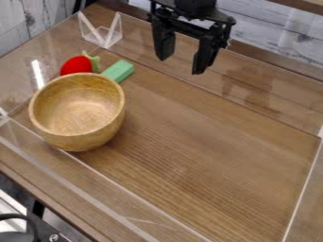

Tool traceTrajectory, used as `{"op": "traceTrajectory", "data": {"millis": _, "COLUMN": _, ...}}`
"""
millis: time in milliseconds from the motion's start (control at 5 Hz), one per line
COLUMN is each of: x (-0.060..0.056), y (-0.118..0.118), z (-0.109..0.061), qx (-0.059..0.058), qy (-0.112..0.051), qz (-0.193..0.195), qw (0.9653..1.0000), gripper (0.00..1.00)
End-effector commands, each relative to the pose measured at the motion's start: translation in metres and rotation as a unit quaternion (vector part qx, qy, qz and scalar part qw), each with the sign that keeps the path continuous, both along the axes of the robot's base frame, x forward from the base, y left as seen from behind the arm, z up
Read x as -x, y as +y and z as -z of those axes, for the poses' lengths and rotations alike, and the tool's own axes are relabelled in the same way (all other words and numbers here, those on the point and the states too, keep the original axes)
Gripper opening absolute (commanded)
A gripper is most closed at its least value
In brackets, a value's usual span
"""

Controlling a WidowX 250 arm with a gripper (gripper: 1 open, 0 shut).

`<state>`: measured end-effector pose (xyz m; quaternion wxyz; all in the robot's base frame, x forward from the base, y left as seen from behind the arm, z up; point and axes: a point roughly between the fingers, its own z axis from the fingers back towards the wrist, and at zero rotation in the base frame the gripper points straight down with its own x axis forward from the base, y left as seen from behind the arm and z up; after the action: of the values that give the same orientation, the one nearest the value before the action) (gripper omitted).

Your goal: Move the red fruit to the right side of the table

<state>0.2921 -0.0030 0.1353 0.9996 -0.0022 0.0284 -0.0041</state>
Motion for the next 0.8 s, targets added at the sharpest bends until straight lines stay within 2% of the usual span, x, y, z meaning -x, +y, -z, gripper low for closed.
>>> {"op": "traceTrajectory", "data": {"millis": 0, "x": 0.001, "y": -0.008, "z": 0.012, "qx": 0.002, "qy": 0.015, "qz": -0.012, "qw": 0.9998, "gripper": 1.00}}
{"op": "traceTrajectory", "data": {"millis": 200, "x": 0.007, "y": 0.020, "z": 0.018, "qx": 0.003, "qy": 0.008, "qz": -0.014, "qw": 0.9999, "gripper": 1.00}}
{"op": "traceTrajectory", "data": {"millis": 600, "x": 0.014, "y": 0.084, "z": 0.019, "qx": 0.004, "qy": -0.022, "qz": -0.060, "qw": 0.9979, "gripper": 1.00}}
